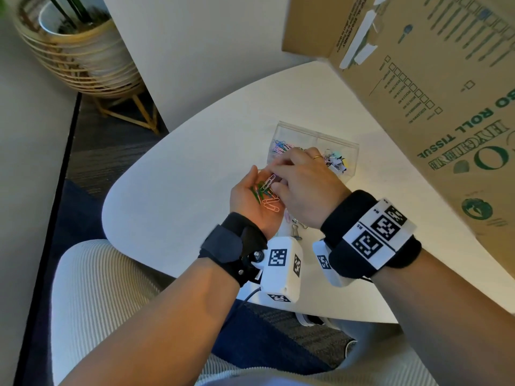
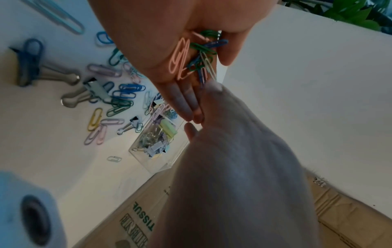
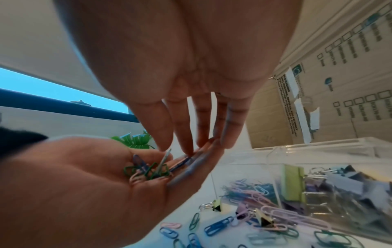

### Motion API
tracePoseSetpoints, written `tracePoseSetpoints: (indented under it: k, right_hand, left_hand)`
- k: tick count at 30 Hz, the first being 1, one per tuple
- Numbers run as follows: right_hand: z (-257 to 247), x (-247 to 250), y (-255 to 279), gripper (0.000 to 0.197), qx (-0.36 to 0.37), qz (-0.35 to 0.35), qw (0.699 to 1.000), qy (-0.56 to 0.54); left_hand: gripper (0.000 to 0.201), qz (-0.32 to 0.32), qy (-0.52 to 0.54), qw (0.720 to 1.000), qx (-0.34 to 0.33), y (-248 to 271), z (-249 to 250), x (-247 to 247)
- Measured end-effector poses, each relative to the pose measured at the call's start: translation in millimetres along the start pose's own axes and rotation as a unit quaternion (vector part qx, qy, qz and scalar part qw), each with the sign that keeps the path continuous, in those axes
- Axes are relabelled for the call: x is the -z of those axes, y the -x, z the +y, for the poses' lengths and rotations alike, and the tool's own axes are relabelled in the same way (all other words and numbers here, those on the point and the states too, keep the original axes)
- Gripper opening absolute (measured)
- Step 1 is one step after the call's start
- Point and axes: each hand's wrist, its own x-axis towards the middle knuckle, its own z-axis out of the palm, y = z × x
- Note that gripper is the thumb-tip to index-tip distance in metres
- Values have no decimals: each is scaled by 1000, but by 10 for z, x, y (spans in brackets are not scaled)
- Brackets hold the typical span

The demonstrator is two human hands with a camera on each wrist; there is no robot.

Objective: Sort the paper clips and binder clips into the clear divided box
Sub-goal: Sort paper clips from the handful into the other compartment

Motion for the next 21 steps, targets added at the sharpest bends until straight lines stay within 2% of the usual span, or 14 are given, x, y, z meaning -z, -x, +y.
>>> tracePoseSetpoints:
  k: [6,11,16,19,21]
  right_hand:
    - [-41,46,22,46,9,-27,1000,-13]
    - [-69,4,-13,28,5,-14,1000,-21]
    - [-76,25,14,27,-19,14,998,-62]
    - [-24,23,23,21,-42,54,989,-134]
    - [24,-3,30,17,-80,76,961,-252]
  left_hand:
    - [52,6,7,1000,-18,-17,3,-107]
    - [50,14,-10,1000,-23,-20,-16,-176]
    - [45,14,4,999,-31,-17,-15,-182]
    - [45,9,-13,999,-32,-3,2,-197]
    - [44,15,-20,999,-40,6,8,-219]
